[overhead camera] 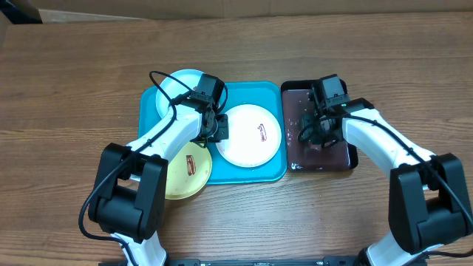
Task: Clean dirty plates on tray and stack at the side
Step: 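Rub the sponge in the water of the black tray with the right gripper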
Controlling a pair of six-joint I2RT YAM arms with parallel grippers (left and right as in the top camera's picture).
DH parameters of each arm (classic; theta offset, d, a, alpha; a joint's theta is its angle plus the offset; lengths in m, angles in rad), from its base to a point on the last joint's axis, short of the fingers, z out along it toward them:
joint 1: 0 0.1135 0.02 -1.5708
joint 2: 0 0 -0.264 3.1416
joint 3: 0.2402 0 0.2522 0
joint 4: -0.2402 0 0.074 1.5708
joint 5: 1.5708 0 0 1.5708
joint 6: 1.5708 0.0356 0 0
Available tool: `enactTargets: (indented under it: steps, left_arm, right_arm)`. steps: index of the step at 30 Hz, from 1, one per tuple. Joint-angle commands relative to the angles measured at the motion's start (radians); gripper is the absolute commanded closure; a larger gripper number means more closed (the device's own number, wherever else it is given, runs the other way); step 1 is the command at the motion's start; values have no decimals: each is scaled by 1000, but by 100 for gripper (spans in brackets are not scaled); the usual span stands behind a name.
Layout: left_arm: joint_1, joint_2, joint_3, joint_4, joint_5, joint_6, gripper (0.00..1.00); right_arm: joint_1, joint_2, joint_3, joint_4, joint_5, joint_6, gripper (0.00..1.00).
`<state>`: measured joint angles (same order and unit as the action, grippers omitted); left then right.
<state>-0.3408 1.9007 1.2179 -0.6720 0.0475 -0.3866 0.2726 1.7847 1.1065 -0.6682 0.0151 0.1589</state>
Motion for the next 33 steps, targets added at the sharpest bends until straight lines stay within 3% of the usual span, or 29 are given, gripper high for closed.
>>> enactTargets:
  steps: [1,12,22,33]
  left_arm:
    - [-6,9,-5,3,-7,6,90]
    - [-6,9,-5,3,-7,5,90]
    - [-6,9,-5,3,-7,5,90]
    - [-6,9,-5,4,-7,6,90]
  right_arm:
    - [3,11,-8,8,14,-9,49]
    - [1,11,-8,17,89,-9,41]
    - [2,11,-8,12,89,-9,41]
    - [2,11,-23,21,84,-9,50]
